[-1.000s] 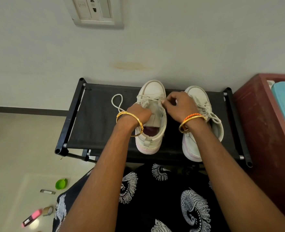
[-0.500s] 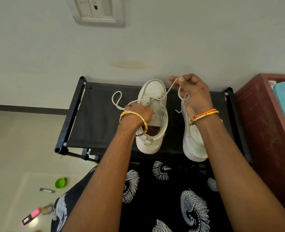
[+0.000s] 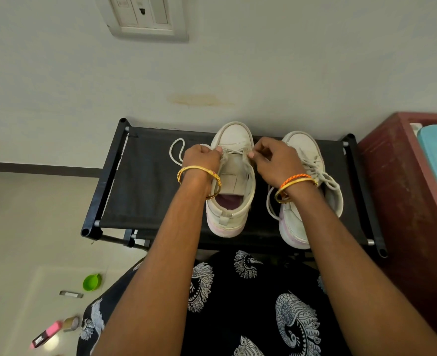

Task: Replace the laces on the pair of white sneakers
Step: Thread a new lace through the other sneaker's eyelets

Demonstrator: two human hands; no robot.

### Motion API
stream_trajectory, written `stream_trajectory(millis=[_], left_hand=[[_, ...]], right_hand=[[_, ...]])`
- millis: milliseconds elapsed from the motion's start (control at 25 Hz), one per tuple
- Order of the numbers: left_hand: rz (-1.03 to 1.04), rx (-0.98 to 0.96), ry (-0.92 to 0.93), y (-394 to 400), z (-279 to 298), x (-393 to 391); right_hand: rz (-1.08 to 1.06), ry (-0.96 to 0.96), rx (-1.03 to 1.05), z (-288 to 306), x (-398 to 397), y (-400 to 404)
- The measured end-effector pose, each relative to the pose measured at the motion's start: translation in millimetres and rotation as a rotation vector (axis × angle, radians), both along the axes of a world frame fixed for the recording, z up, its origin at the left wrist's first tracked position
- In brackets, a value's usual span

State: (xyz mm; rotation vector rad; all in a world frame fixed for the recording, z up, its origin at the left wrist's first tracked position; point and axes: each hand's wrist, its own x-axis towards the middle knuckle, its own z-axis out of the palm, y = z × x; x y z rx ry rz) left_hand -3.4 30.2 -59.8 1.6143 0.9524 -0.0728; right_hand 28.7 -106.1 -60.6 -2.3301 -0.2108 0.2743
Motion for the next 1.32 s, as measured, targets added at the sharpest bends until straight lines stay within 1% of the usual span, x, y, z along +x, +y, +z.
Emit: stream_trajectory(millis=[120,280,360,480,560,600,680,720,760,840,920,960,1000,1080,1120,1200,1240,1320], left_hand=[[-0.015,0.091,0.018,4,-1,1],[0.010,0.158,0.061,7,-4,3],[0.014,0.171,0.072,9,-4,4],[0.030,0.121,0.055,10,-5,0],[0.083,0.074,-0.002,11,-3,-4],[0.114,0.104,-0.054,12,-1,-4],[0.161,0.180,-0.218,9,8,-6],[0.150,0.132,-0.328,5,15,-7],[0.117,0.027,-0.421,-1,22,-7],[0.010,-0.228,-0.520,-13,34,-7],[-0.127,-0.422,-0.527,-16,40,-7],[-0.224,-0.470,-0.516,-16,42,-8],[-0.348,-0.470,-0.502,-14,43,-10],[-0.556,-0.345,-0.501,-12,43,-14],[-0.577,-0.275,-0.514,-10,42,-15],[-0.482,-0.141,-0.540,0,39,-16],[-0.434,0.005,-0.549,8,37,-16],[-0.428,0.399,-0.522,25,28,-19]], right_hand=[[-0.081,0.005,0.036,-6,2,-1],[-0.151,0.132,0.208,-4,2,-6],[-0.186,0.178,0.259,-2,1,-6],[-0.208,0.205,0.245,-1,1,-6],[-0.203,0.212,0.244,9,4,-7],[-0.183,0.234,0.289,18,4,-9],[-0.098,0.322,0.475,41,0,-13],[-0.030,0.370,0.597,52,-3,-15],[0.039,0.407,0.708,62,-6,-17],[0.134,0.407,0.827,71,-9,-18],[0.122,0.298,0.817,68,-8,-15],[0.057,0.229,0.795,64,-5,-14],[-0.024,0.160,0.771,60,-3,-12],[-0.183,0.046,0.724,52,3,-12],[-0.264,0.019,0.709,49,5,-13],[-0.436,0.029,0.698,39,10,-17],[-0.511,0.056,0.684,35,12,-20],[-0.603,0.099,0.628,27,16,-22]])
